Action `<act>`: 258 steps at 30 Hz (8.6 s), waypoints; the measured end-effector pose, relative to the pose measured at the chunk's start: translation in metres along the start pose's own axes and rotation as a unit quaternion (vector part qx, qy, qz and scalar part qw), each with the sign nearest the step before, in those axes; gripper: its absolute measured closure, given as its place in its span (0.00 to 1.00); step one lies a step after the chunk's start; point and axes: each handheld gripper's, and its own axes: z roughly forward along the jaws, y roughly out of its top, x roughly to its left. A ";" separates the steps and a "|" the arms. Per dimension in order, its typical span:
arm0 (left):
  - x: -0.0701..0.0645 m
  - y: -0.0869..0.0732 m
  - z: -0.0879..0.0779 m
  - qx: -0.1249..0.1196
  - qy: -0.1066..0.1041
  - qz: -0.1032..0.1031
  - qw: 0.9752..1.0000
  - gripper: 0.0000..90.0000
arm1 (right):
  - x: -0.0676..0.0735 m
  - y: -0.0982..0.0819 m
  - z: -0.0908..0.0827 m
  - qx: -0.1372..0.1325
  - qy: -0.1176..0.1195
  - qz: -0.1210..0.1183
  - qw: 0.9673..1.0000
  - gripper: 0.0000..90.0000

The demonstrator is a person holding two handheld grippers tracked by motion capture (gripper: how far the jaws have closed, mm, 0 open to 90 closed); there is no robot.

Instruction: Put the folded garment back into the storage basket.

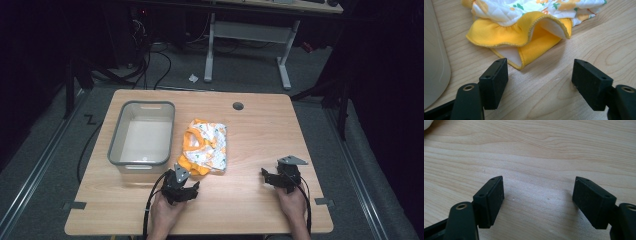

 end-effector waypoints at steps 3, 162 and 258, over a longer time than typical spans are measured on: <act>0.000 0.000 0.000 0.000 0.000 0.000 1.000 0.33 | 0.000 0.000 0.000 0.000 0.000 0.000 1.000 0.29; 0.022 0.122 0.076 0.054 -0.045 -0.042 0.997 0.90 | 0.000 -0.001 -0.001 0.000 0.001 -0.002 1.000 0.28; 0.121 0.124 -0.082 -0.088 -0.039 -0.087 0.992 0.90 | 0.000 -0.001 -0.001 0.000 0.001 -0.002 1.000 0.28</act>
